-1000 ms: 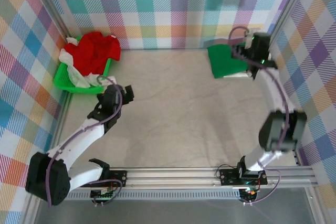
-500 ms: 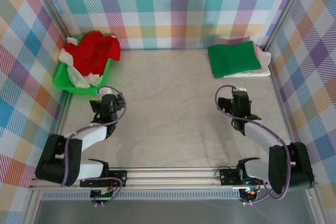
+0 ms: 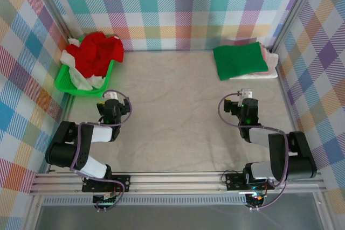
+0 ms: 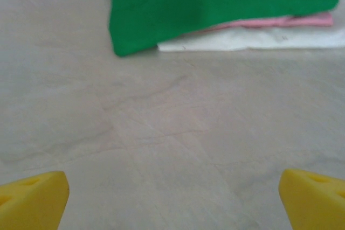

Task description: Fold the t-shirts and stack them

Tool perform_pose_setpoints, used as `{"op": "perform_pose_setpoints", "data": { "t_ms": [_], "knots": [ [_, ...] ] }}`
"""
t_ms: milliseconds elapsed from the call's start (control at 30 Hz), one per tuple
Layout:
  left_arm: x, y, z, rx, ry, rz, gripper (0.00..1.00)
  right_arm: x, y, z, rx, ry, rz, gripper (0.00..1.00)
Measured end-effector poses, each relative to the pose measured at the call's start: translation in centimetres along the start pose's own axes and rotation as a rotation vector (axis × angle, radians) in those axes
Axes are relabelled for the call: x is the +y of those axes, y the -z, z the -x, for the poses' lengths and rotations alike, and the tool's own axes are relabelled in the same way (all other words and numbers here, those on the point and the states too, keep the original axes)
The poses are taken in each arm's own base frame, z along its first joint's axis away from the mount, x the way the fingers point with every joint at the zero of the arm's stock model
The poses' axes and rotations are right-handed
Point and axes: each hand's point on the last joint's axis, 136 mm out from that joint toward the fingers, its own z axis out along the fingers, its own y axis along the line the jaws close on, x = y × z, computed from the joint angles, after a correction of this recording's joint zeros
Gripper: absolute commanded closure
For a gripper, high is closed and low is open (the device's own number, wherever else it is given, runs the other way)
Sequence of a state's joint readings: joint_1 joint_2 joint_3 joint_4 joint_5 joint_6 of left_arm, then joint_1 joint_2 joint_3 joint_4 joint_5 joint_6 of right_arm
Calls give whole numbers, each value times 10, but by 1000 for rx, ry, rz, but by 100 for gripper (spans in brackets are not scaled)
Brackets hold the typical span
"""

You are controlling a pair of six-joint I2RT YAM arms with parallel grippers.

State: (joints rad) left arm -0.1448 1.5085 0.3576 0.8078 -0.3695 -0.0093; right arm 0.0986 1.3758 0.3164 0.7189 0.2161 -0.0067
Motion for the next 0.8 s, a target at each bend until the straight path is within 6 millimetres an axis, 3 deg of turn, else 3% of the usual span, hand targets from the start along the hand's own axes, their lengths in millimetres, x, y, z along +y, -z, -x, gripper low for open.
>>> {"op": "perform_pose_setpoints", "data": {
  "t_ms": [133,233,433,800],
  "knots": [
    [-6,-6,-10,29,-10,-64,0,-1,-11,-12,1,-24,67,0],
    [-14,-8,-7,27,-18,-109,0,-3,-17,-15,4,-40,93,0],
    [-15,-13,3,19,-1,-139,0,-2,-26,15,-47,-61,108,0],
    [-19,-12,1,25,-2,-159,0,-1,-27,13,-38,-61,113,0]
  ]
}}
